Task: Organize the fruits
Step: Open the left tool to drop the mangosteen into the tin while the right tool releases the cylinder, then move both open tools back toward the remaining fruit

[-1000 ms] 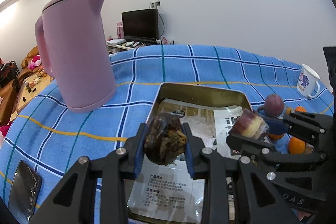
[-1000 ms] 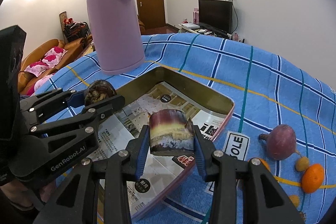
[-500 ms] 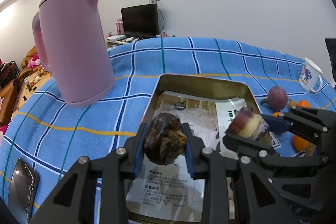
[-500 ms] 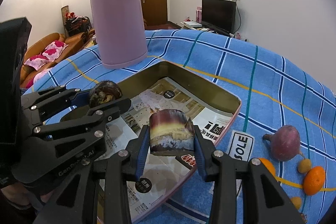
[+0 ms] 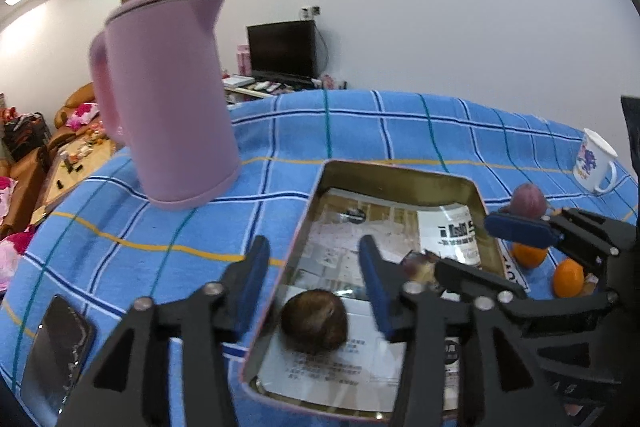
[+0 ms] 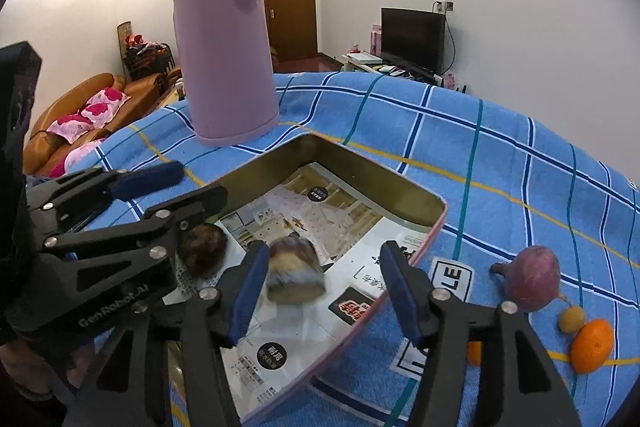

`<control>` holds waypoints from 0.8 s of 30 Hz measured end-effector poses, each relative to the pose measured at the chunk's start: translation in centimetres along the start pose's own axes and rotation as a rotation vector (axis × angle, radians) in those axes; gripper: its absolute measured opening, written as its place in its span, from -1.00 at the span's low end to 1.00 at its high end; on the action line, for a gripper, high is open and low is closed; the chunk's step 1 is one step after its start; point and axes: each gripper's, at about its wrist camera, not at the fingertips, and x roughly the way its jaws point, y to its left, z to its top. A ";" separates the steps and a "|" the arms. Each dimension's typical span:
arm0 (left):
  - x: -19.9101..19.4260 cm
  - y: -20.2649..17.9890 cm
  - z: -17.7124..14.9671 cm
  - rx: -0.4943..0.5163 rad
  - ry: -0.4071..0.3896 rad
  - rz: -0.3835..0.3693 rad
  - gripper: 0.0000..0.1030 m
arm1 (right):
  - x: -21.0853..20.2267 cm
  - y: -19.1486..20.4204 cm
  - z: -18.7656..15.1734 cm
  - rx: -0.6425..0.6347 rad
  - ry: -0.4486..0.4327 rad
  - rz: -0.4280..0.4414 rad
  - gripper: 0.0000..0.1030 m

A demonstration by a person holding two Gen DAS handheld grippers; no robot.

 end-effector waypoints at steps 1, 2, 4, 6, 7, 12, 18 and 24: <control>-0.1 0.1 0.0 -0.006 -0.001 0.001 0.13 | -0.1 -0.1 0.0 0.006 -0.002 -0.001 0.26; -0.1 0.3 0.0 -0.012 -0.001 0.003 0.17 | -0.1 -0.2 -0.1 0.008 -0.003 -0.004 0.28; -0.2 0.4 -0.1 -0.021 -0.002 0.004 0.29 | -0.4 -0.3 -0.2 0.009 -0.005 -0.014 0.36; -0.3 0.4 -0.2 -0.024 -0.002 0.006 0.40 | -0.7 -0.4 -0.3 0.008 -0.003 -0.020 0.37; -0.4 0.4 -0.2 -0.025 -0.002 0.007 0.47 | -1.0 -0.4 -0.3 0.004 -0.003 -0.027 0.37; -2.0 -0.7 -0.2 -0.024 -0.041 -0.032 0.68 | -3.2 -0.8 -1.1 -0.019 -0.008 -0.083 0.48; -4.2 -3.8 -1.1 -0.017 -0.085 -0.111 1.00 | -8.0 -4.1 -4.6 0.041 -0.035 -0.165 0.48; -4.1 -7.7 -2.1 0.042 -0.061 -0.168 1.00 | -11.3 -7.9 -7.9 0.110 -0.015 -0.258 0.49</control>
